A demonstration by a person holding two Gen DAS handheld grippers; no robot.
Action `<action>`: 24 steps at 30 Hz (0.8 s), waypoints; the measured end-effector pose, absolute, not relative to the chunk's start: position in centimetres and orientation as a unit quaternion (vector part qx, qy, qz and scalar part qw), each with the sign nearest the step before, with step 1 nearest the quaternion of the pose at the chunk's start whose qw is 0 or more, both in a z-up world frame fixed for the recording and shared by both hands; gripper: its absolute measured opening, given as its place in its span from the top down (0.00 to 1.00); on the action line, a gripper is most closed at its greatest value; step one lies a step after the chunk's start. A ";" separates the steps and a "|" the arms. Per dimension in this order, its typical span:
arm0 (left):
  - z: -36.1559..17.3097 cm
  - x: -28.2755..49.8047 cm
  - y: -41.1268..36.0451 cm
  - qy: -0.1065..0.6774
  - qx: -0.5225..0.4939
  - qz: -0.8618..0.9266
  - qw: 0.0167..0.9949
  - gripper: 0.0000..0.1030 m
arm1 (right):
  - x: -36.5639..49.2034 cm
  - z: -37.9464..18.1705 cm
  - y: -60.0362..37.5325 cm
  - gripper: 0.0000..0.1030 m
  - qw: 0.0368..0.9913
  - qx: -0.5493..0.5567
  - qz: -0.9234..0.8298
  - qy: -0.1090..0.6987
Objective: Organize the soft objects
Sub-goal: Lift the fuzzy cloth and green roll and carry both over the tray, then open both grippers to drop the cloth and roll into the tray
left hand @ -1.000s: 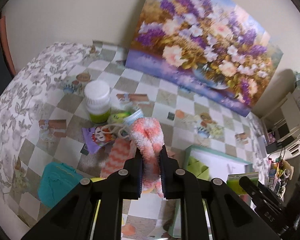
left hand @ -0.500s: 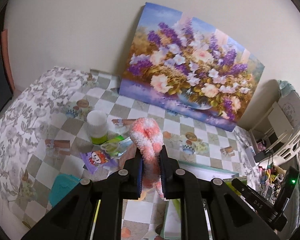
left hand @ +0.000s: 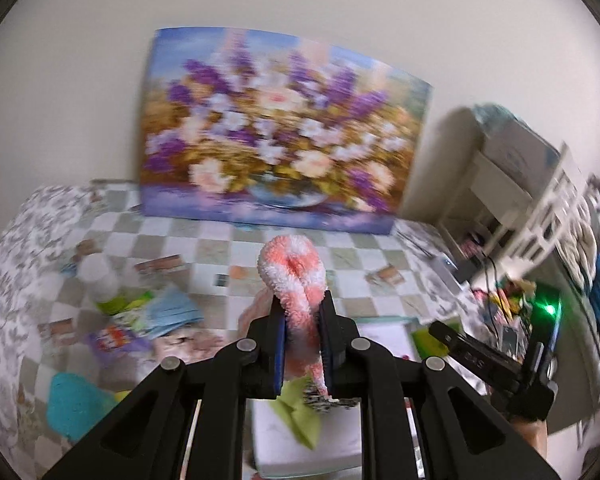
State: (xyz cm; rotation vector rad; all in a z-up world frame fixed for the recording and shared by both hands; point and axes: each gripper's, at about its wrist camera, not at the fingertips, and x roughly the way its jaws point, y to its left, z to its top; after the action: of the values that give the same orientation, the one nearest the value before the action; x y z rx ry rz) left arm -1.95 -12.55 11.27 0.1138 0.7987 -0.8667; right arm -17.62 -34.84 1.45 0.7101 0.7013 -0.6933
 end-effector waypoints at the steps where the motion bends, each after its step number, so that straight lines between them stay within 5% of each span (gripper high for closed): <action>1: 11.1 -2.4 -13.4 0.377 0.062 -0.413 0.826 0.85 | -17.8 1.3 -35.1 0.51 0.818 0.334 -0.330 0.331; 24: -5.1 -0.9 -21.1 0.513 0.180 -0.371 0.753 0.85 | -12.6 -6.2 -33.6 0.51 0.790 0.307 -0.277 0.453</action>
State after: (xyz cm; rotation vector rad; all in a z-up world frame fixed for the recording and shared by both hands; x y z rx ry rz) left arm -0.92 -21.10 -5.08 0.3930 1.1211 -0.8101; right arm -12.57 -33.64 -6.25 0.6605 0.9746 -0.5971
